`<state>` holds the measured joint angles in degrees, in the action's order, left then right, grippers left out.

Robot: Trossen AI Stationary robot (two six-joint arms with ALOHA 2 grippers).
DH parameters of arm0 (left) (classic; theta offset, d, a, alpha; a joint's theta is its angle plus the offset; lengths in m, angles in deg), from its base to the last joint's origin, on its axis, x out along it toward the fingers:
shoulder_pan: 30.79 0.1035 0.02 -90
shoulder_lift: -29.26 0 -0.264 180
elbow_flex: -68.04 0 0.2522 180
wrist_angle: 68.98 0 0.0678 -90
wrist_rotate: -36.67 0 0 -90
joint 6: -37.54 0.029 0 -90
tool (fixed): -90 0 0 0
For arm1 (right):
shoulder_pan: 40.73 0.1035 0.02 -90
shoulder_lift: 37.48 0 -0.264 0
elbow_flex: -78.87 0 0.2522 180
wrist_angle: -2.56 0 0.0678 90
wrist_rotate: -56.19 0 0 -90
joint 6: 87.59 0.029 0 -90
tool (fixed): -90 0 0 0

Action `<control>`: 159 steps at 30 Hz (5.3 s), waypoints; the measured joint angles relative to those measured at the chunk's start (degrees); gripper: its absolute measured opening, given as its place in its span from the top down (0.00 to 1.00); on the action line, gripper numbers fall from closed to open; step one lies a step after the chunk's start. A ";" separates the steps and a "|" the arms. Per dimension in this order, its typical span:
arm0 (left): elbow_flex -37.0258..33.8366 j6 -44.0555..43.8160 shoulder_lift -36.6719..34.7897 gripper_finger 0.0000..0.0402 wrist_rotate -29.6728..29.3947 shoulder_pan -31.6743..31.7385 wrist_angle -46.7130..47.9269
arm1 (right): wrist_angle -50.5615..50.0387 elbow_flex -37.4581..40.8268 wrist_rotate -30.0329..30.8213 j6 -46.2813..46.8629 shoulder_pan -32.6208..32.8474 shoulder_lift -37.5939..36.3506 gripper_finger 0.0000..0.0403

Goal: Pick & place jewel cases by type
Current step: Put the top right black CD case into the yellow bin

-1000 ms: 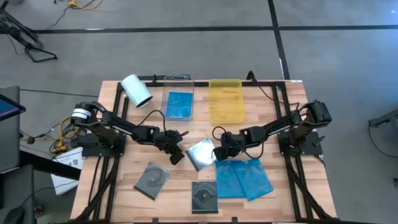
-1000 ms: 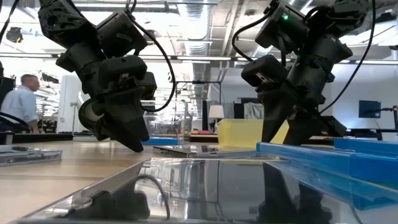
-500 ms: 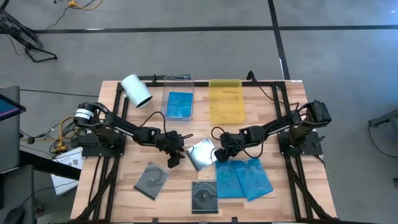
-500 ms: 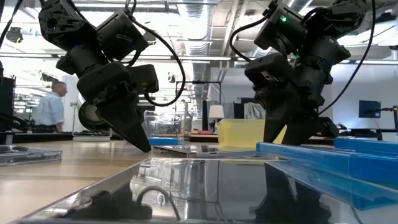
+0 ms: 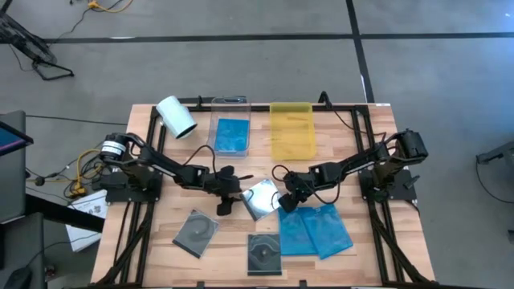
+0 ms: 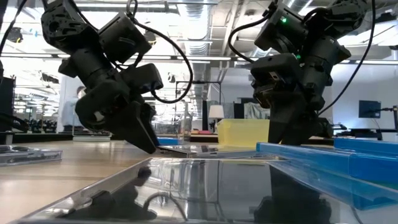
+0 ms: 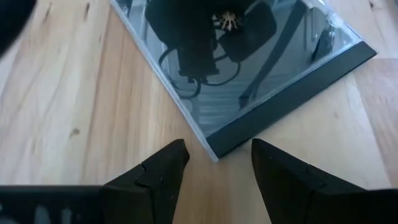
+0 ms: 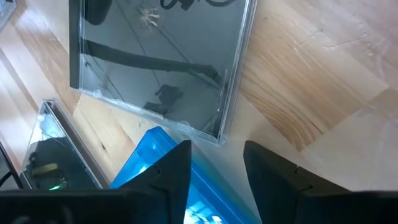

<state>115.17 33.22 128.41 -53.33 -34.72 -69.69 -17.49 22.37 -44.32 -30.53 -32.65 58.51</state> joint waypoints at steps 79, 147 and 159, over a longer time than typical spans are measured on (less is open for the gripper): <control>3.50 -2.93 -1.98 0.78 -3.67 -0.07 -3.31 | 3.93 0.07 6.69 3.39 1.62 0.00 0.70; 3.82 -26.78 -2.18 0.78 31.68 14.03 -22.71 | 6.37 -0.11 11.98 2.72 1.40 0.00 0.70; 3.72 -29.40 -2.16 0.78 32.90 14.03 -22.56 | 7.87 -0.07 13.04 4.01 1.44 0.00 0.70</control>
<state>118.88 3.83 126.25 -20.43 -20.68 -92.25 -9.61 22.30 -31.29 -26.52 -31.21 58.51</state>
